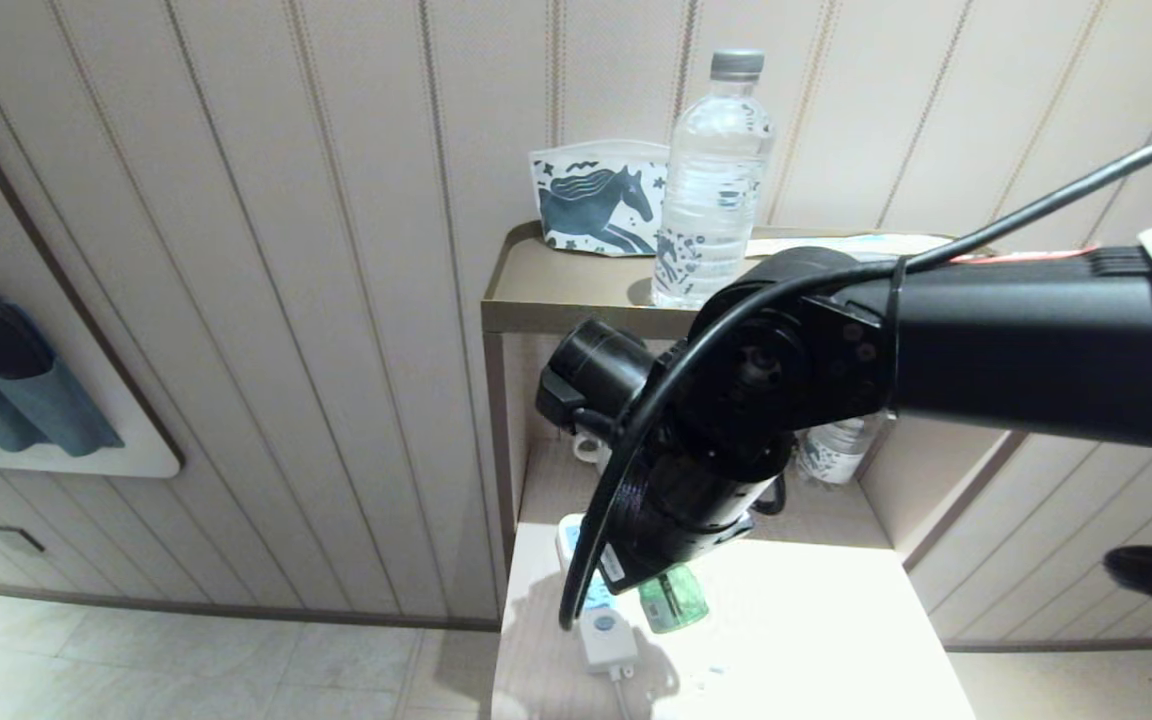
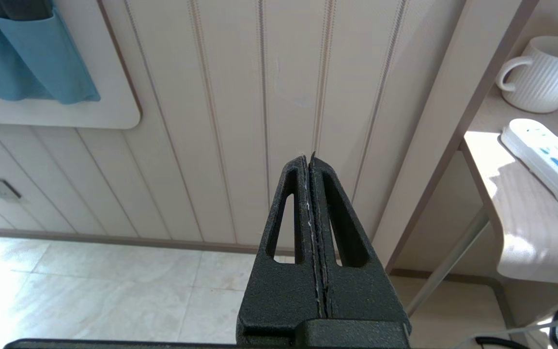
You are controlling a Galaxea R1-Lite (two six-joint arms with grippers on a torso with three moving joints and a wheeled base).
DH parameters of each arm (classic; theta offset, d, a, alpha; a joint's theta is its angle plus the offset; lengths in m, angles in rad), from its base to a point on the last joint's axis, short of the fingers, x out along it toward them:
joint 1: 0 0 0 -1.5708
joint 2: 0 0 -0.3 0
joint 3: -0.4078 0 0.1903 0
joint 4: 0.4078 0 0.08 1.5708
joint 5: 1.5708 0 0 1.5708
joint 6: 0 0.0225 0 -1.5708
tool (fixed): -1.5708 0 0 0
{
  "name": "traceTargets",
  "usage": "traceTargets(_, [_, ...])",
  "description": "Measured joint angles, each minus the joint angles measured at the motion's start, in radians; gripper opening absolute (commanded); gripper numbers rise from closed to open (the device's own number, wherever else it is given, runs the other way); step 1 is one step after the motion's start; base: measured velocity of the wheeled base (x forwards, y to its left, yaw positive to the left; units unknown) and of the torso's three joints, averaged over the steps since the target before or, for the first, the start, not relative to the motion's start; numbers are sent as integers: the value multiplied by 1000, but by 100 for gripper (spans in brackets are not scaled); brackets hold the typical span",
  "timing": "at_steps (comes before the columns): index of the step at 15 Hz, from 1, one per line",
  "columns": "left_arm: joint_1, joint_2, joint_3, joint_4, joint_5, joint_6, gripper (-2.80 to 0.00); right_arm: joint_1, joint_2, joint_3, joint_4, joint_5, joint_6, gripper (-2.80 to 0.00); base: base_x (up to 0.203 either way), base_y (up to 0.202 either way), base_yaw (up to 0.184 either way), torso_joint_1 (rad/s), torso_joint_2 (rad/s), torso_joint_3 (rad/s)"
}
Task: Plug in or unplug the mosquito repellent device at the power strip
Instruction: Insert the plug into the socket
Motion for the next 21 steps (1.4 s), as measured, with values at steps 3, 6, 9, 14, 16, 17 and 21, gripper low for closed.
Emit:
traceTargets(3, [-1, 0, 0, 0, 0, 0, -280, 2, -1, 4, 48, 0, 11, -280, 0, 0, 0, 0, 0, 0])
traceTargets(6, [0, 0, 0, 0, 0, -1, -280, 12, -17, 7, 103, -1, 22, -280, 0, 0, 0, 0, 0, 0])
traceTargets(9, [0, 0, 0, 0, 0, 0, -280, 26, -20, 2, 99, -1, 16, -280, 0, 0, 0, 0, 0, 0])
traceTargets(14, [-1, 0, 0, 0, 0, 0, -280, 26, 49, -49, 44, 33, 35, -280, 0, 0, 0, 0, 0, 0])
traceTargets(16, [0, 0, 0, 0, 0, -1, -280, 22, 81, -58, 5, 38, 59, -280, 0, 0, 0, 0, 0, 0])
traceTargets(17, [0, 0, 0, 0, 0, 0, -280, 21, 91, -58, 8, 39, 69, -280, 0, 0, 0, 0, 0, 0])
traceTargets(21, [-1, 0, 0, 0, 0, 0, -280, -7, 113, -64, 42, 60, 50, -280, 0, 0, 0, 0, 0, 0])
